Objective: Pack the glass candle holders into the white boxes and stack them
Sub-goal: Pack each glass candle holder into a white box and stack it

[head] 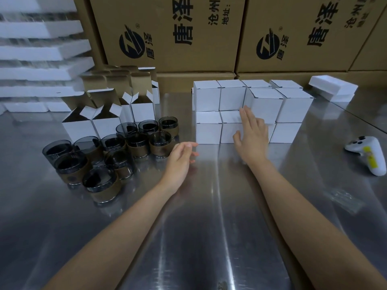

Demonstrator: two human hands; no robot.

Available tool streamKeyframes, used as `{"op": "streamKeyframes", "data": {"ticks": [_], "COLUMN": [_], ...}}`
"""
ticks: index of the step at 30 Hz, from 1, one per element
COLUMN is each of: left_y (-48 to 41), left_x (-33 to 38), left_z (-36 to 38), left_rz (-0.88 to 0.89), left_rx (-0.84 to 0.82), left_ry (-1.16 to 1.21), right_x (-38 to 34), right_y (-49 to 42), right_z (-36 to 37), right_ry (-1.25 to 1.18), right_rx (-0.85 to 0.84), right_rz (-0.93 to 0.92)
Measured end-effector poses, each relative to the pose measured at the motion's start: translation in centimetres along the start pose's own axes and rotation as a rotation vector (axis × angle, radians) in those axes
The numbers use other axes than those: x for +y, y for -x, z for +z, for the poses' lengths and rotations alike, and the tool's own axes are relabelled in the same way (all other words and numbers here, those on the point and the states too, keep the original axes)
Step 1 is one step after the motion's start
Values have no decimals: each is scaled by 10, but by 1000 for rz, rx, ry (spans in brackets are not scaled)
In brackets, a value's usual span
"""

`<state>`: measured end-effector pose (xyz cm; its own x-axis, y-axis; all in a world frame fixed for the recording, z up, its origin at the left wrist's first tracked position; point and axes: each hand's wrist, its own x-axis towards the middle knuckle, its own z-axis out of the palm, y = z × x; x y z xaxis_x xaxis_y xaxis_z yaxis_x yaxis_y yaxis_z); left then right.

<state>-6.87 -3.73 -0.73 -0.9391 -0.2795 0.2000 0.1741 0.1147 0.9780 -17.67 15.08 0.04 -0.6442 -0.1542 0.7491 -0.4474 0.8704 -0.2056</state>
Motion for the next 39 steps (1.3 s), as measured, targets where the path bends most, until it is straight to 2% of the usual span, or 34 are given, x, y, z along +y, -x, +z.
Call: {"op": "streamKeyframes", "data": {"ticks": [7,10,16,19,22,25,27,31,35,39], "left_y": [0,1,3,4,5,0,-8,-37,-81,-125], "left_x": [2,3,4,6,9,11,16,29,42,43], "left_z": [-2,-2,-3,-4,-8,-20,-29,-44,-55,-70], "left_rz": [6,19,72,124,261,421,466,385,310,88], "left_rx": [6,43,92,138,179,256,305,368,338,275], "left_ry": [23,33,-15,-65,-217,-407,-456,-530,-684,-971], "right_x": [-3,-6,-32,-66,-99,-127,-142,-156,-157,-156], "right_y": [2,4,18,34,46,51,53,49,41,41], "right_z": [-2,-5,-15,-16,-14,-11,-8,0,4,7], "right_ry": [-92,-128,-200,-273,-299,-363,-354,-212,-215,-226], "right_rx": [-67,-34,68,-83,-282,-372,-426,-490,-514,-504], "right_rz": [79,96,-37,-113,-160,-63,-49,-132,-119,-123]}}
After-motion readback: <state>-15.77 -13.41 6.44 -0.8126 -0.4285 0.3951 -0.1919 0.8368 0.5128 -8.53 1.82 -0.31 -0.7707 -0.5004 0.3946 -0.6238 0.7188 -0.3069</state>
